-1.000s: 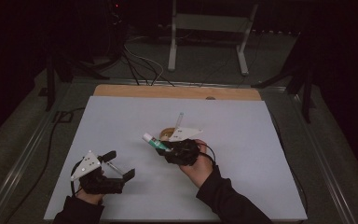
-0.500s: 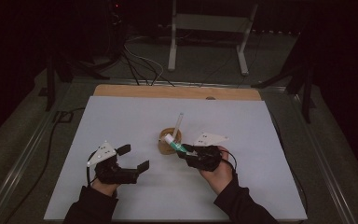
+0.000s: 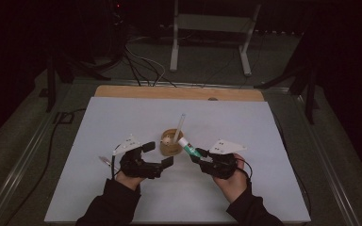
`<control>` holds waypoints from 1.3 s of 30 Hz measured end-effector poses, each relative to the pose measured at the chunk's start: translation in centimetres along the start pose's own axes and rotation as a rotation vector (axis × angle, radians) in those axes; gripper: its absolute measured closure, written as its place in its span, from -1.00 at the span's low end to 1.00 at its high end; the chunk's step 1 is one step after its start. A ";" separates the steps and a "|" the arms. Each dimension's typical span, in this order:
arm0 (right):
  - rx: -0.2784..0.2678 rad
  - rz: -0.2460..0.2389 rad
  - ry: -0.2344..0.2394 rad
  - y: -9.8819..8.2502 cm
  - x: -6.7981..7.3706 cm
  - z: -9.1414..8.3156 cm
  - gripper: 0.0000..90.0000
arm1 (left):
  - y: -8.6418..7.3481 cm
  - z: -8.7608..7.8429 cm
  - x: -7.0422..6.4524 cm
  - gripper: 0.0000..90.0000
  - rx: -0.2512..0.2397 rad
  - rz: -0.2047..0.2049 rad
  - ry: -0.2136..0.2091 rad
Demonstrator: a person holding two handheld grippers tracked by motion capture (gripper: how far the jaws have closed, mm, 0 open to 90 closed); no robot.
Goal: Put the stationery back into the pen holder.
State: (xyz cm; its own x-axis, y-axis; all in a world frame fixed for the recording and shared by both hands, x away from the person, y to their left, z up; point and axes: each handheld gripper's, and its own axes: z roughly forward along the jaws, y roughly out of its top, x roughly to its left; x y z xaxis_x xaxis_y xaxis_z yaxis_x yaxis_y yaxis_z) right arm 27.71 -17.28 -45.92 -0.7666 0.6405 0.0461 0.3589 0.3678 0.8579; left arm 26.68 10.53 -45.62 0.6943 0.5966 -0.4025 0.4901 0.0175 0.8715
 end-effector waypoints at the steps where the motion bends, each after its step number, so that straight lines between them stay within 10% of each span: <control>1: -0.001 0.005 -0.001 -0.1 -0.1 -0.1 0.46 | 0.0 0.4 -0.2 -0.97 0.002 -0.007 -0.008; 9: -0.036 0.009 -0.028 -0.4 -0.2 -0.5 0.46 | 0.1 2.7 -1.4 -0.89 -0.010 -0.057 0.030; 23: -0.042 -0.027 -0.064 -0.5 0.2 -0.2 0.46 | 1.9 4.7 -2.9 -0.97 0.021 -0.357 0.277; 34: -0.061 -0.029 -0.077 -0.5 0.4 -0.3 0.46 | 2.7 6.0 -3.2 -0.93 0.065 -0.572 0.206; 39: -0.072 -0.032 -0.076 -0.3 0.5 -0.5 0.46 | 2.2 6.7 -3.0 -0.61 0.055 -0.641 0.187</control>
State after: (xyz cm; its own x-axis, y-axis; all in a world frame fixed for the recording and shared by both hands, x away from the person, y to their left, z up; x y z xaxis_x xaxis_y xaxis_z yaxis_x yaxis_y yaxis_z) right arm 26.90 -17.41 -45.90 -0.7334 0.6795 -0.0190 0.2933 0.3416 0.8929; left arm 29.14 3.42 -44.36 0.1566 0.6110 -0.7760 0.8048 0.3764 0.4588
